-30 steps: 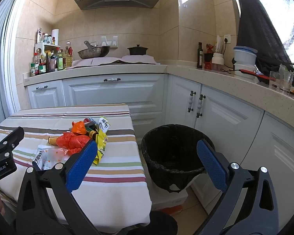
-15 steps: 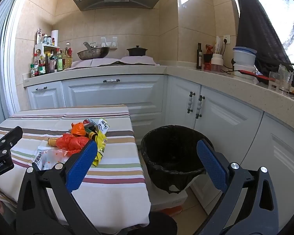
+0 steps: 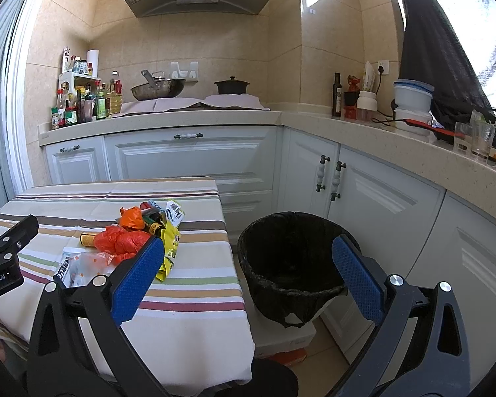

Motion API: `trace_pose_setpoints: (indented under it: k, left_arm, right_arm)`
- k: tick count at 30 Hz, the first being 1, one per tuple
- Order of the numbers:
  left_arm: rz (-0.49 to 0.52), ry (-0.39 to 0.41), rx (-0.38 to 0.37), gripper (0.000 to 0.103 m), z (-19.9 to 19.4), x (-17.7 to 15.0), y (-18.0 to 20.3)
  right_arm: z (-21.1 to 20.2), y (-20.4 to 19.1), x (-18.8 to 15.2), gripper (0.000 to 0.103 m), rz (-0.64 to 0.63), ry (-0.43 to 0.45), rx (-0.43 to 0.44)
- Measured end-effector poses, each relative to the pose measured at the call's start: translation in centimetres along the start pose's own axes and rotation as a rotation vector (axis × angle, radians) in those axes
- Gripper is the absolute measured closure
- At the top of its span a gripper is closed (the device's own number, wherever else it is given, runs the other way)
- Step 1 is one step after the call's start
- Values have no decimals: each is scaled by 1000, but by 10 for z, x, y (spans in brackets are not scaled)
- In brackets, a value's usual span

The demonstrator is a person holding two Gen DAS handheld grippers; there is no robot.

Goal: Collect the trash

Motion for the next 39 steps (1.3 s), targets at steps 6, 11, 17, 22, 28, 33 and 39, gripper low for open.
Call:
trace_pose_setpoints:
  k: [6, 11, 17, 22, 28, 33, 39]
  left_arm:
    - [-1, -8, -1, 6, 3, -2, 1]
    - [-1, -12, -3, 6, 3, -3, 1]
    - [2, -24, -4, 6, 5, -3, 2]
    - [0, -30, -5, 6, 6, -4, 2]
    - [3, -41, -7, 6, 7, -3, 1]
    - [1, -51, -9, 6, 9, -3, 1]
    - [1, -56, -9, 6, 10, -2, 0]
  right_arm:
    - [-2, -1, 1, 4, -1, 0, -1]
    - [-1, 0, 0, 4, -3, -3, -3]
    - [0, 1, 0, 4, -3, -4, -3]
    - [0, 0, -1, 4, -4, -4, -3]
    - [3, -1, -5, 4, -6, -7, -6]
    - [7, -1, -8, 4, -8, -13, -8]
    - [8, -2, -8, 4, -9, -14, -9]
Point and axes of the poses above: each gripper's, at about its wrist camera, not at the fingertips, and z roughly the way its jaws point, y to its right, x to its top, the point moved 3 cm from there along z, roughly the way its jaws point, and after that the axes turned 10 degrees about z, right-handed, at the moved point
